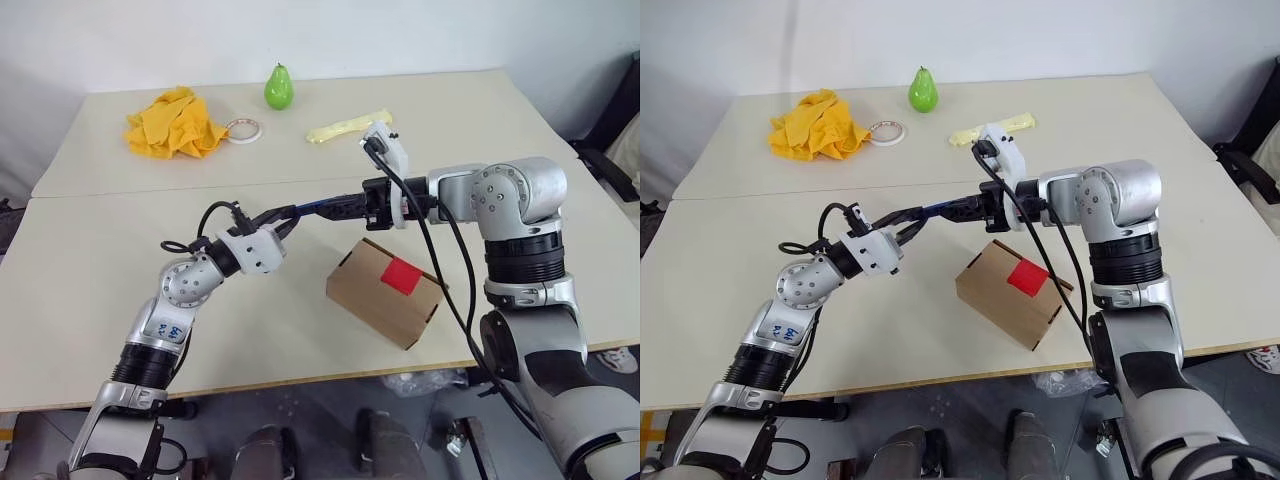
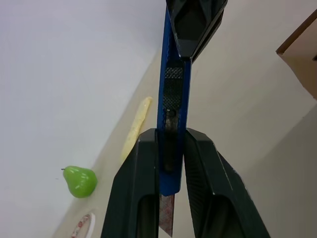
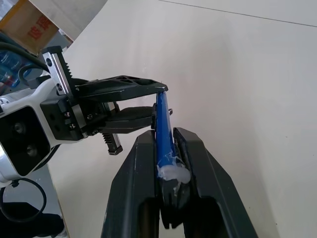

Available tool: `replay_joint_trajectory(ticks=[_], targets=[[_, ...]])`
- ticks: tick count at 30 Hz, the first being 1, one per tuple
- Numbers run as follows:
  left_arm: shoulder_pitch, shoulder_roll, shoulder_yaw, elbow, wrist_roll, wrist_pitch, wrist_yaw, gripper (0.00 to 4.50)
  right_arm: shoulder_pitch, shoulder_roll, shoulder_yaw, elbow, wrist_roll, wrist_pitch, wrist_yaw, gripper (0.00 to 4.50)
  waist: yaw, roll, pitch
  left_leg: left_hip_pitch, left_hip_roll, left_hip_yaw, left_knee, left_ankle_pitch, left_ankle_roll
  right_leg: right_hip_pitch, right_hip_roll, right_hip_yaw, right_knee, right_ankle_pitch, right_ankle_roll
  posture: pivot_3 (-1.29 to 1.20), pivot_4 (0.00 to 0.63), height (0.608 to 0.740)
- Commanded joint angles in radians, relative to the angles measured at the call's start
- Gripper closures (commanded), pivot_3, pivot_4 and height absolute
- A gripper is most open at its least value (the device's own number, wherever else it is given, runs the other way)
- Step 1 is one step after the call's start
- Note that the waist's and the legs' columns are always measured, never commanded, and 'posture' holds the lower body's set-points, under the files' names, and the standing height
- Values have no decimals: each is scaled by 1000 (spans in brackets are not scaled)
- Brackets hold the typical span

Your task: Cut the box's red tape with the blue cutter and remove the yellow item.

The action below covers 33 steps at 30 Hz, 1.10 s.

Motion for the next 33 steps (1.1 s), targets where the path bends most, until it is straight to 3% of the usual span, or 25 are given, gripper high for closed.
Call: replay_joint_trajectory(ticks=[1, 8, 12, 13, 19, 26, 29, 33], targets=[[18, 14, 68, -8, -107, 186, -53, 3380, -28, -50, -49, -76, 24, -29, 0, 4331, 0, 0, 0, 0, 0, 0, 0, 0, 0, 0, 0, 0, 0, 0, 0, 0, 150, 740], [-3, 99, 202, 6, -297, 393, -174, 1351, -27, -92, -98, -134, 45, -13, -34, 4331, -3, -1, 1, 0, 1, 0, 0, 0, 0, 0, 1, 0, 0, 0, 0, 0, 150, 740], [42, 173, 234, -86, -504, 649, -379, 78, -11, -122, -143, -197, 65, 16, -57, 4331, -2, -2, 1, 0, 1, 0, 0, 0, 0, 0, 1, 0, 0, 0, 0, 0, 150, 740], [57, 175, 221, -134, -544, 709, -406, 0, -6, -126, -148, -209, 70, 21, -64, 4331, -2, -2, 1, 0, 1, 0, 0, 0, -1, 0, 1, 0, 0, 0, 0, 0, 150, 740], [92, 85, 118, -475, -787, 1052, -403, 0, 55, -179, -244, -360, 127, 107, -102, 4331, 13, -4, 2, -1, 0, -2, 0, -1, -1, 0, 1, 1, -1, 0, 0, 0, 150, 740], [-19, -7, 38, -572, -842, 1197, -317, 0, 165, -298, -362, -564, 213, 229, -118, 4331, 7, -4, 2, -1, -1, -2, 0, 0, -1, 1, 2, 3, -2, 1, 2, 0, 150, 740], [-71, -25, 7, -567, -836, 1210, -320, 601, 247, -416, -387, -642, 260, 239, -131, 4331, 8, -4, 3, 0, -1, -2, 0, 1, 0, 2, 2, 4, -3, 1, 2, 0, 150, 740], [-115, -7, -73, -533, -791, 1235, -338, 1823, 355, -544, -368, -729, 315, 239, -137, 4331, 5, -5, 3, 0, -1, -2, 0, 0, 0, 2, 2, 4, -4, 1, 2, 0, 150, 740]])
